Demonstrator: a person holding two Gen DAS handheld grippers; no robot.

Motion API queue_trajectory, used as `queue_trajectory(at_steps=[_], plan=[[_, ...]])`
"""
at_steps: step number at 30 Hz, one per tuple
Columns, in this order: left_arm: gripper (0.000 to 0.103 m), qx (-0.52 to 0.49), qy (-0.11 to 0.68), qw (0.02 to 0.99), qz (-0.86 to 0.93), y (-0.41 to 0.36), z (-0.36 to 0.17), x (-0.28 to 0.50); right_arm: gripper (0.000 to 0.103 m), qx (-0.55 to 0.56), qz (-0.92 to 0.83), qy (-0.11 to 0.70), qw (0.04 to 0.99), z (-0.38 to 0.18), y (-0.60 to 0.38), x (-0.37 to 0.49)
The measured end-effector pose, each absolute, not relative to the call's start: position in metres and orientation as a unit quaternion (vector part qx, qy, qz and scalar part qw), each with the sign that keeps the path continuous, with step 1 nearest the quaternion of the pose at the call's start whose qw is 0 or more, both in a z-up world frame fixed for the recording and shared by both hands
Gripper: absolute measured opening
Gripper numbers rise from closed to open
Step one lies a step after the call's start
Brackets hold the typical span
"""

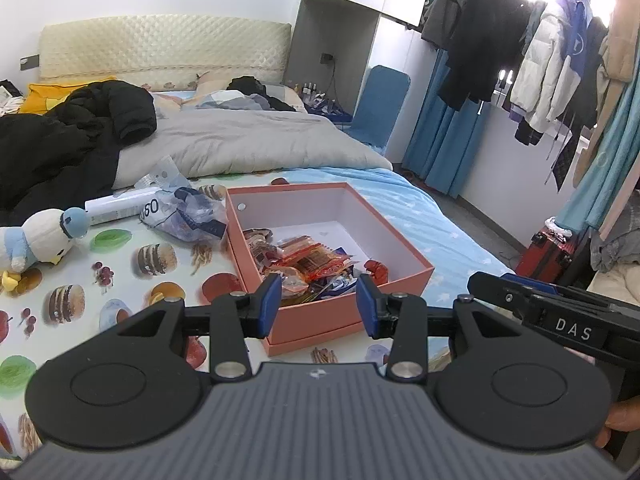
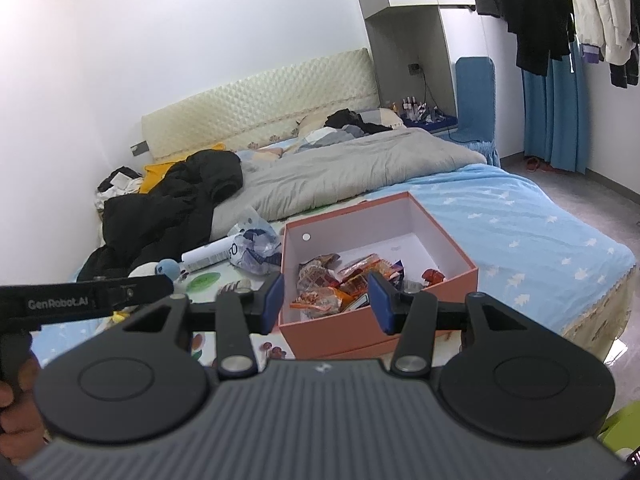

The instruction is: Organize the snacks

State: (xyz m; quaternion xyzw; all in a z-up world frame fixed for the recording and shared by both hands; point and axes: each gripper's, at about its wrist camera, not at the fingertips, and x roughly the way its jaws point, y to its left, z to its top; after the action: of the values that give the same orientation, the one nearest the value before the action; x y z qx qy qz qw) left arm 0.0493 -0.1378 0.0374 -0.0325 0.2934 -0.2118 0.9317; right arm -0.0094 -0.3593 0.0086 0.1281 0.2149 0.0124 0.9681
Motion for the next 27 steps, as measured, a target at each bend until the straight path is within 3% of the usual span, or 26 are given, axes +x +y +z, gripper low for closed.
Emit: queue_trajectory(at_steps=[16,17,18,19,20,22,27], plan=[[0.048,-0.028,0.293,0.934,-0.205,-0.139,0.022,0.02,0.05,0.114,0.024,0.216,0.969,-0.008,-0.355,-0.022],[0.051,-0.028,0.294,0.933,-0.206,-0.138,0.021,0.019,0.05,0.113,0.025,0.215,0.97,-0.007,-0.354,-0.024],[0.067,-0.029,0.295,0.933,-0.205,-0.137,0.021,0.018,0.05,0.111,0.026,0.213,0.97,-0.007,-0.354,-0.025],[0.084,-0.03,0.294,0.934,-0.201,-0.136,0.021,0.018,0.055,0.111,0.024,0.212,0.971,-0.006,-0.354,-0.026],[0.09,-0.03,0.29,0.936,-0.196,-0.135,0.021,0.017,0.062,0.112,0.023,0.21,0.971,-0.006,-0.354,-0.026],[0.096,-0.028,0.284,0.94,-0.188,-0.133,0.022,0.017,0.094,0.115,0.014,0.204,0.972,-0.005,-0.356,-0.026],[0.1,-0.025,0.285,0.941,-0.179,-0.129,0.024,0.02,0.096,0.108,-0.007,0.204,0.973,-0.006,-0.361,-0.023]])
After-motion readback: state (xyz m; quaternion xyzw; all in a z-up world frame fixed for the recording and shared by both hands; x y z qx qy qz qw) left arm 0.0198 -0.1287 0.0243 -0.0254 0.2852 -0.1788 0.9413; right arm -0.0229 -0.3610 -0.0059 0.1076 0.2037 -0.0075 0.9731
